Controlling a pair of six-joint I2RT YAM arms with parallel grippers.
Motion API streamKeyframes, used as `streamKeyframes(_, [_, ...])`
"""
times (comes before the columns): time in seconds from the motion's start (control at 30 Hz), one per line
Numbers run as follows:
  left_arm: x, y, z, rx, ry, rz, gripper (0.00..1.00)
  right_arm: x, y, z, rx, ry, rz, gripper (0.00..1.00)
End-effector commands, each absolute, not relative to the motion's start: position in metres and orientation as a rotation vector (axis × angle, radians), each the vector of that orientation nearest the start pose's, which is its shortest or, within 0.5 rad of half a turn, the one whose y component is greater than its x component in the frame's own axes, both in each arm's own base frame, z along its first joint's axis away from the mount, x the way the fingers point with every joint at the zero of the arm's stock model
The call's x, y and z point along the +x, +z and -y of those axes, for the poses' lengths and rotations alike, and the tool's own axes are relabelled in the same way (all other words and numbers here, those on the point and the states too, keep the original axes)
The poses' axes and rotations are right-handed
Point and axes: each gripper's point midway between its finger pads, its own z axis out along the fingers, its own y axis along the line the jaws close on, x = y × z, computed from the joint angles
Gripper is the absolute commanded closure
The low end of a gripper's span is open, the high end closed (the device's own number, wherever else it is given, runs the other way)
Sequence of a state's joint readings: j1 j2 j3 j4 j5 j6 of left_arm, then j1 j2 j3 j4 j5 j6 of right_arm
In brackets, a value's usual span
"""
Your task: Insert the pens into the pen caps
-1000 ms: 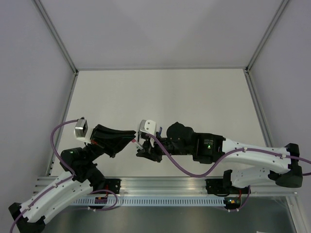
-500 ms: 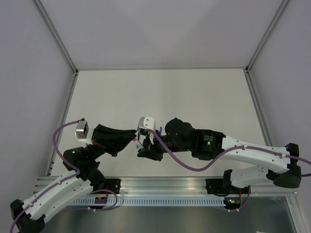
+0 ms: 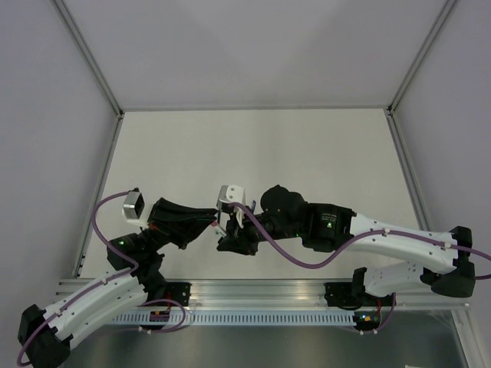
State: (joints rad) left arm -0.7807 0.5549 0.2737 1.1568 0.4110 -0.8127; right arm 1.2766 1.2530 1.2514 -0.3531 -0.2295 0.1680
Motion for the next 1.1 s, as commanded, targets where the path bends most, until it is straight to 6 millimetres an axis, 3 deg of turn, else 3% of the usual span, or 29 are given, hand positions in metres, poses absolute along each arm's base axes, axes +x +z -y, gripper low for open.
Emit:
streamKeyframes(0.0, [0.031,0.282,0.256,0.87,-1.865,-1.26,0.98,0.108,0.534,-0.372,-0.684,1.327,-1.02,1.0])
streamKeyframes(0.03, [0.035,0.275,0.257,0.863,-1.836,-1.316,0.98,0.109,0.528,-0.373,-0.691,1.326,-1.032,1.0])
streamKeyframes(0.07, [0.035,0.29,0.253,0.843,-1.812,-1.273,0.88,0.107,0.526,-0.372,-0.695,1.328,-1.03,1.0])
streamKeyframes(0.37, [0.045,0.337,0.242,0.747,-1.709,-1.27,0.3,0.102,0.484,-0.372,-0.74,1.342,-1.077,1.0])
streamKeyframes(0.4, [0.045,0.342,0.242,0.749,-1.701,-1.265,0.28,0.102,0.472,-0.373,-0.752,1.339,-1.097,1.0])
streamKeyframes(0.43, [0.045,0.355,0.239,0.745,-1.687,-1.241,0.25,0.101,0.472,-0.368,-0.747,1.333,-1.093,1.0])
streamKeyframes(0.53, [0.045,0.368,0.237,0.752,-1.658,-1.249,0.16,0.111,0.458,-0.358,-0.726,1.262,-1.145,1.0])
streamKeyframes(0.67, [0.056,0.377,0.235,0.721,-1.581,-1.29,0.0,0.139,0.434,-0.337,-0.645,1.109,-1.269,1.0])
streamKeyframes(0.73, [0.069,0.365,0.234,0.708,-1.479,-1.378,0.0,0.169,0.402,-0.317,-0.532,0.937,-1.426,1.0])
streamKeyframes(0.77, [0.091,0.357,0.233,0.62,-1.387,-1.447,0.0,0.185,0.386,-0.307,-0.468,0.862,-1.498,1.0])
streamKeyframes(0.8, [0.105,0.347,0.231,0.567,-1.316,-1.501,0.0,0.196,0.349,-0.296,-0.452,0.762,-1.618,1.0])
streamKeyframes(0.83, [0.119,0.329,0.229,0.533,-1.241,-1.566,0.0,0.207,0.329,-0.288,-0.368,0.721,-1.697,1.0])
streamKeyframes(0.87, [0.143,0.317,0.223,0.426,-1.136,-1.609,0.0,0.211,0.309,-0.286,-0.368,0.698,-1.757,1.0])
streamKeyframes(0.9, [0.158,0.301,0.222,0.375,-1.069,-1.663,0.0,0.219,0.275,-0.278,-0.37,0.648,-1.848,1.0])
streamKeyframes(0.93, [0.17,0.28,0.22,0.334,-1.008,-1.714,0.0,0.226,0.249,-0.276,-0.354,0.603,-1.919,1.0])
streamKeyframes(0.97, [0.187,0.272,0.213,0.254,-0.926,-1.721,0.0,0.234,0.23,-0.269,-0.289,0.572,-1.979,1.0])
streamKeyframes(1.03, [0.206,0.242,0.21,0.178,-0.822,-1.804,0.0,0.24,0.181,-0.262,-0.263,0.501,-2.086,1.0])
streamKeyframes(1.07, [0.216,0.232,0.204,0.129,-0.754,-1.826,0.0,0.241,0.167,-0.261,-0.251,0.511,-2.127,1.0])
